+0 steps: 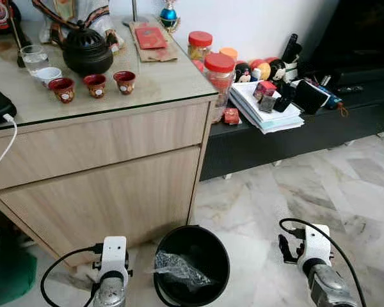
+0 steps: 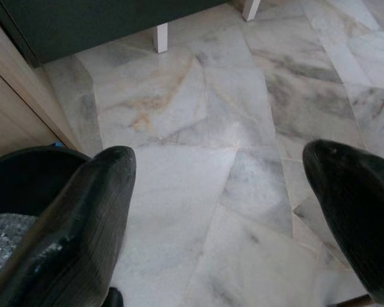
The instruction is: Picking trash to rubbish bin
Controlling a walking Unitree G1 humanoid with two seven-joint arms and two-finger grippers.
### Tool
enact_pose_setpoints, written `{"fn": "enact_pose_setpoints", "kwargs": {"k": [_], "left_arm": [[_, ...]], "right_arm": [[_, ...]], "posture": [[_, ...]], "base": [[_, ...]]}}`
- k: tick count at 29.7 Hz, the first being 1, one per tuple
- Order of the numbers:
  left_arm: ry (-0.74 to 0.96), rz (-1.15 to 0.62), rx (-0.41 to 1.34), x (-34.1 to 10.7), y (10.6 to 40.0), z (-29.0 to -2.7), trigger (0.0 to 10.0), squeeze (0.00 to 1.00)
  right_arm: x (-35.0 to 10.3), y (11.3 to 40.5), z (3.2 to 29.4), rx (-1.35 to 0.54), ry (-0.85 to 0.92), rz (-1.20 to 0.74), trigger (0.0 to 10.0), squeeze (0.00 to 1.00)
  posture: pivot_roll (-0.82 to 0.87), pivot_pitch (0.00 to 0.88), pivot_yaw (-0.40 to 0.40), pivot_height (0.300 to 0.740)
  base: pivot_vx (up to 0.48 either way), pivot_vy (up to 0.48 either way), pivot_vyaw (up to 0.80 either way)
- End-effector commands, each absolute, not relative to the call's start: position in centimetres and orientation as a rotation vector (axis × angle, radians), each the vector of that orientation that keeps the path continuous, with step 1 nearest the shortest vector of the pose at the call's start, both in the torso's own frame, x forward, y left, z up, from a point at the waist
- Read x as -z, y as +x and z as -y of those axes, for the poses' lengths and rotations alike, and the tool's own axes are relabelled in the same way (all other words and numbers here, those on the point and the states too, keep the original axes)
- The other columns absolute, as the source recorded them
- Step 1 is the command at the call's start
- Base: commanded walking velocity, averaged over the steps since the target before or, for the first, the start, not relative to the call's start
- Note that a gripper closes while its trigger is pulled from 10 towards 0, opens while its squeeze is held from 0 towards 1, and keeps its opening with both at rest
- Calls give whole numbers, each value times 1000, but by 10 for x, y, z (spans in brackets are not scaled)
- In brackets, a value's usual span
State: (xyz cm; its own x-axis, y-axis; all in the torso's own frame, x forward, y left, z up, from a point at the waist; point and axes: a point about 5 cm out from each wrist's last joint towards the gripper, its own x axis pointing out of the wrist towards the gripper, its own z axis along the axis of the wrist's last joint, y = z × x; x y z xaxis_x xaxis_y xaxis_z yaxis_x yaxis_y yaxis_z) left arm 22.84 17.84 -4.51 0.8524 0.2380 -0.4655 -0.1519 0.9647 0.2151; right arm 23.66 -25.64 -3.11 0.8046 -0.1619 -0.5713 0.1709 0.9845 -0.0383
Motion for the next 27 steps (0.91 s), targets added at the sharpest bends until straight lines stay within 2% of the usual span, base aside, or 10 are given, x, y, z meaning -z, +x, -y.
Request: {"fn": "enact_pose_setpoints", "kwargs": {"k": [1,7,27], "left_arm": [[179,-602,-187,57,215,-176,10000,0],[174,-661,-149,64,207,-169,10000,0],[146,-677,-135,66,206,-167,10000,0]], "right_arm": [[41,219,266,234,23,-673,10000,0],[46,211,266,266,49,-693,10000,0],[39,225,259,254,65,-649,10000,0]], "posture": [[-67,28,-108,740],[-78,3,-100,740],[-71,0,-108,740]], "base": [[0,0,0],[0,0,0],[-12,0,0]]}}
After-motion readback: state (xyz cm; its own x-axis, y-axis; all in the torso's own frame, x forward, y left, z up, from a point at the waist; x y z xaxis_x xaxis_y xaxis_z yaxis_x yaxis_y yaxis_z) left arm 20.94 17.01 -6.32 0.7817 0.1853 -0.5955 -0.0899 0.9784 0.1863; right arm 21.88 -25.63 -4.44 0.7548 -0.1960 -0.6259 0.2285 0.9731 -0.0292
